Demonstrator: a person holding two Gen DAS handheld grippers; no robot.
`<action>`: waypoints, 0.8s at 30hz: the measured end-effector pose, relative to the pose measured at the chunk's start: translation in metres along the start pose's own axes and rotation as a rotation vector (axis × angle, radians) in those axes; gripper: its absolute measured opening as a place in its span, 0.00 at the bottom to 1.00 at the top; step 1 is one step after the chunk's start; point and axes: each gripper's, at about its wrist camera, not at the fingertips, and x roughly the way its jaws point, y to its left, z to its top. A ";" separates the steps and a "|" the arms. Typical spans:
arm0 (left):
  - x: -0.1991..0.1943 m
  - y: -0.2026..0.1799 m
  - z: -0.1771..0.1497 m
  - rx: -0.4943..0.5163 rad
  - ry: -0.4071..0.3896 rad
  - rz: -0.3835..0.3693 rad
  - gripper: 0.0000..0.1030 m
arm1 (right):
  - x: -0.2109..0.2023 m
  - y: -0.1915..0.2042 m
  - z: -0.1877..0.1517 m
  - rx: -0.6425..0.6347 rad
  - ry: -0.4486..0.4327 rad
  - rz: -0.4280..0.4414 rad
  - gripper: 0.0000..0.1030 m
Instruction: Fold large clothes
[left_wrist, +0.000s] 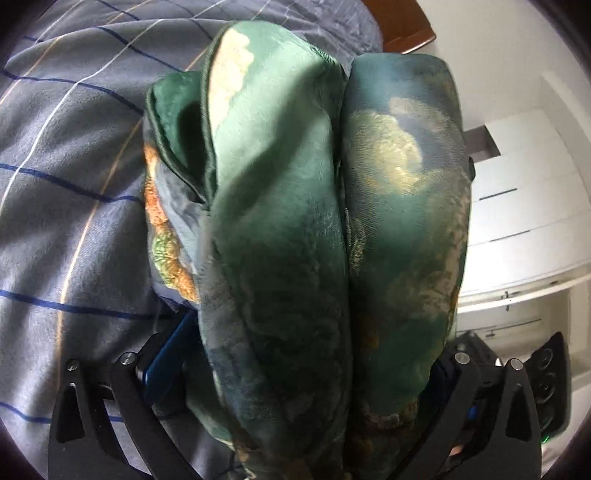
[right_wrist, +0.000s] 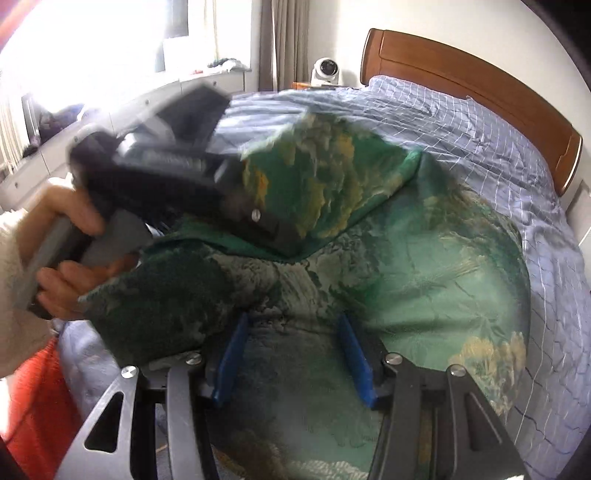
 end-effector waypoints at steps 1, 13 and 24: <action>0.000 0.000 0.000 0.004 0.000 0.002 0.97 | -0.009 -0.009 0.001 0.038 -0.012 0.035 0.52; 0.002 0.000 -0.006 0.025 -0.004 0.015 0.95 | -0.023 -0.184 -0.092 0.669 0.040 0.284 0.82; -0.001 -0.029 -0.013 0.039 -0.052 0.108 0.68 | 0.007 -0.174 -0.073 0.615 -0.005 0.338 0.69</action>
